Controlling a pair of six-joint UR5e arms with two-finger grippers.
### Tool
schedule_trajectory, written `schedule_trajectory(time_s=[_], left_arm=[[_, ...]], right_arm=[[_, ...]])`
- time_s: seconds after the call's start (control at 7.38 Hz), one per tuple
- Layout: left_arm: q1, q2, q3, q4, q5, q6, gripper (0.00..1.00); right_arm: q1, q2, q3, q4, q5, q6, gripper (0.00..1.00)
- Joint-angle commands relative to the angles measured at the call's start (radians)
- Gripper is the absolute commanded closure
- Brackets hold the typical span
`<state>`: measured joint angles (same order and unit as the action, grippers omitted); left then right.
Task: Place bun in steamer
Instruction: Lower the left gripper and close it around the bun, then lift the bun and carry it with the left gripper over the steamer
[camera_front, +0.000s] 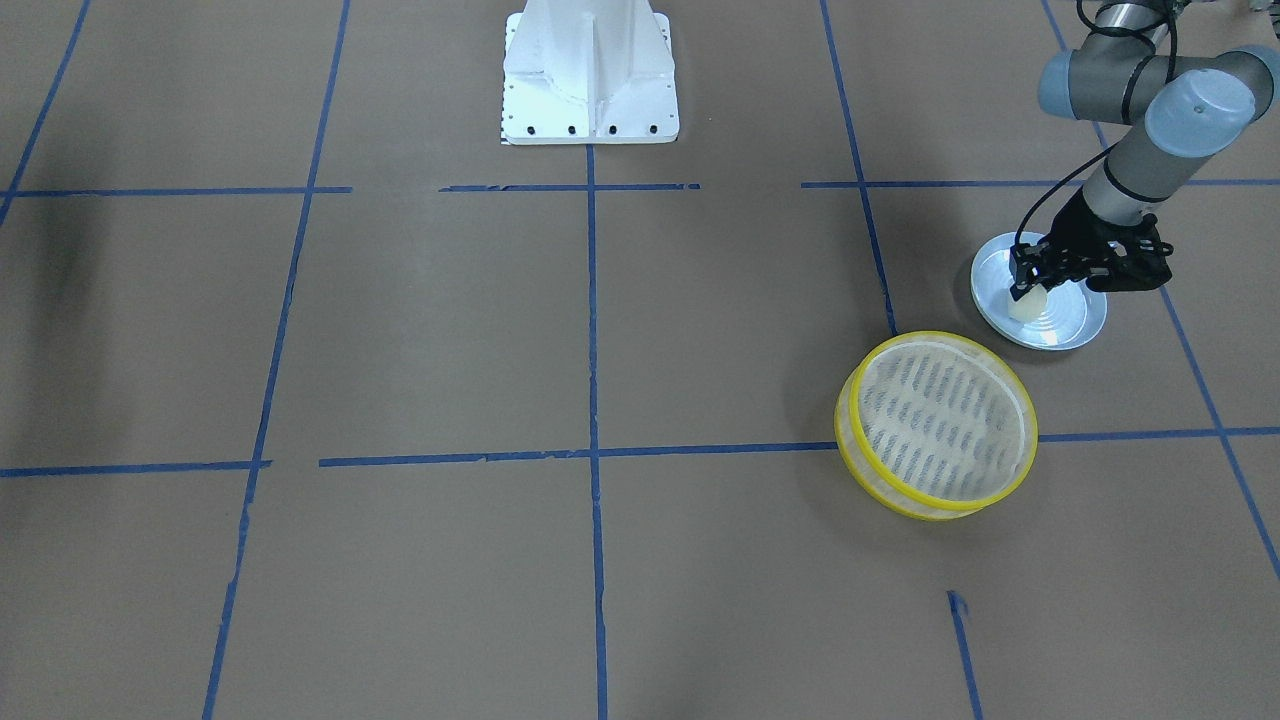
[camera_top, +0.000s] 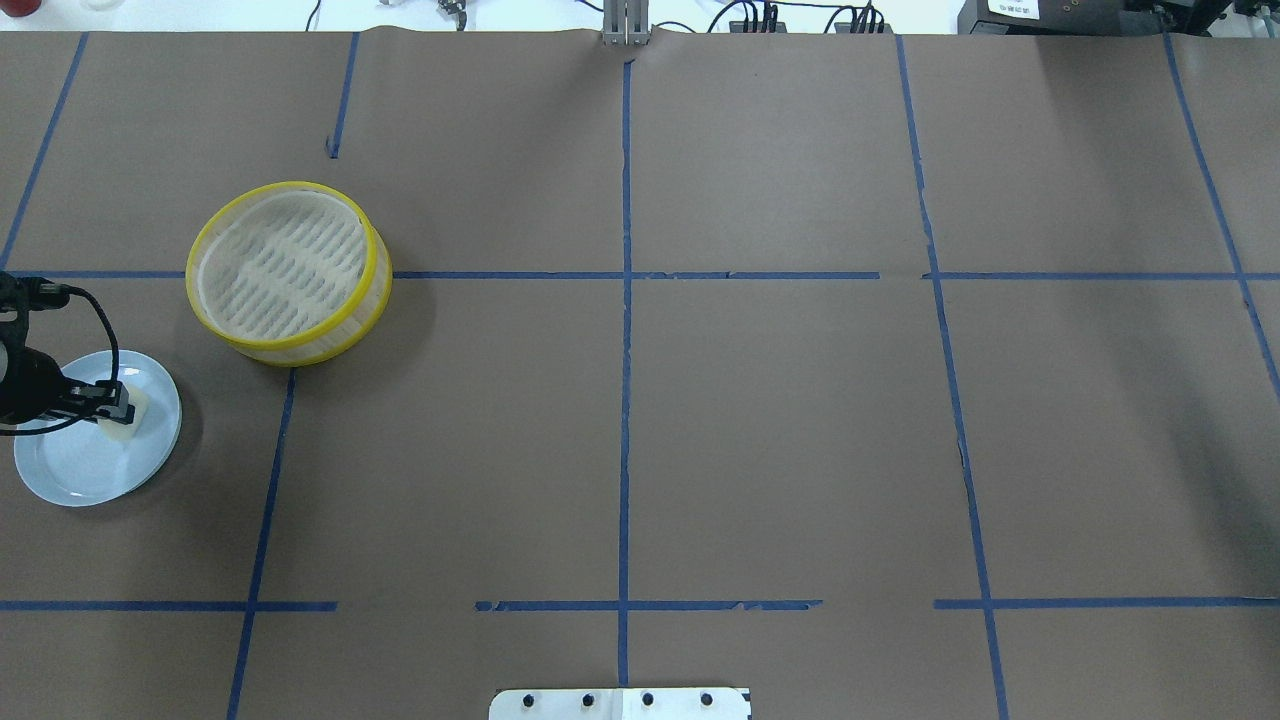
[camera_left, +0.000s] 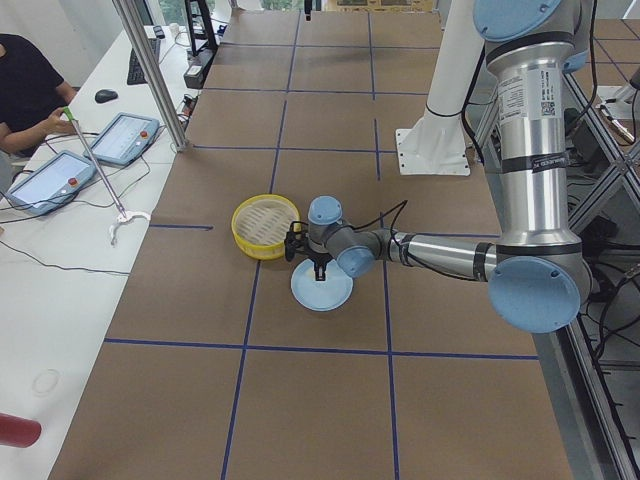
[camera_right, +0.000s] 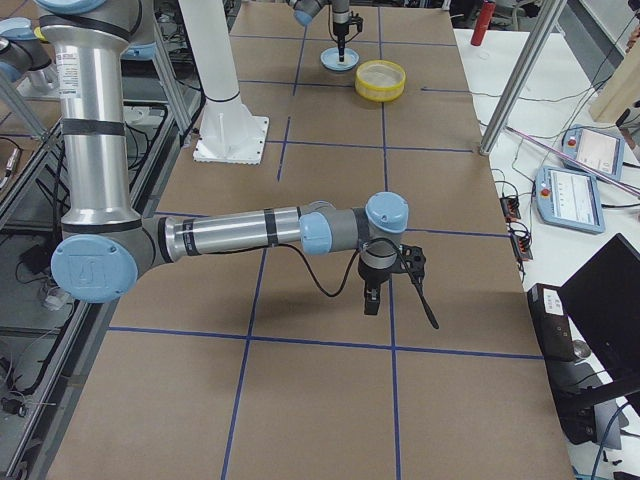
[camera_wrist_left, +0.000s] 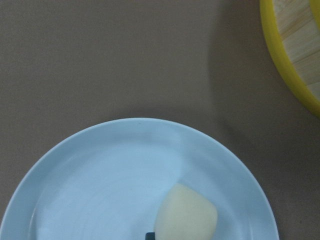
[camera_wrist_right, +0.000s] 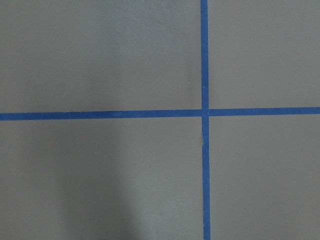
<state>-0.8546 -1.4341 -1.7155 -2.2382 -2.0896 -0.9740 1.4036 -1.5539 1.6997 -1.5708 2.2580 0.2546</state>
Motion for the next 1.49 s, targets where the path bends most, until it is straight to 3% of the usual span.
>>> schedule_trajectory(time_s=[0.0,0.14,0.54,0.81,1.08,1.35], left_arm=[[-0.007,0.012,-0.031,0.003,-0.009,0.011,0.69],[-0.023,0.065,-0.088,0.015,-0.015,0.064,0.69],[-0.251,0.019,-0.231,0.394,-0.015,0.343,0.69],[-0.368,-0.188,-0.242,0.692,-0.012,0.447,0.69],[-0.370,-0.407,-0.222,0.909,-0.017,0.448,0.69],[-0.338,-0.552,-0.130,0.965,-0.139,0.395,0.69]], right_arm=[[0.000,0.000,0.000,0.000,0.000,0.000,0.00],[0.000,0.000,0.000,0.000,0.000,0.000,0.00],[0.000,0.000,0.000,0.000,0.000,0.000,0.00],[0.000,0.000,0.000,0.000,0.000,0.000,0.00],[0.000,0.000,0.000,0.000,0.000,0.000,0.00],[0.000,0.000,0.000,0.000,0.000,0.000,0.00]])
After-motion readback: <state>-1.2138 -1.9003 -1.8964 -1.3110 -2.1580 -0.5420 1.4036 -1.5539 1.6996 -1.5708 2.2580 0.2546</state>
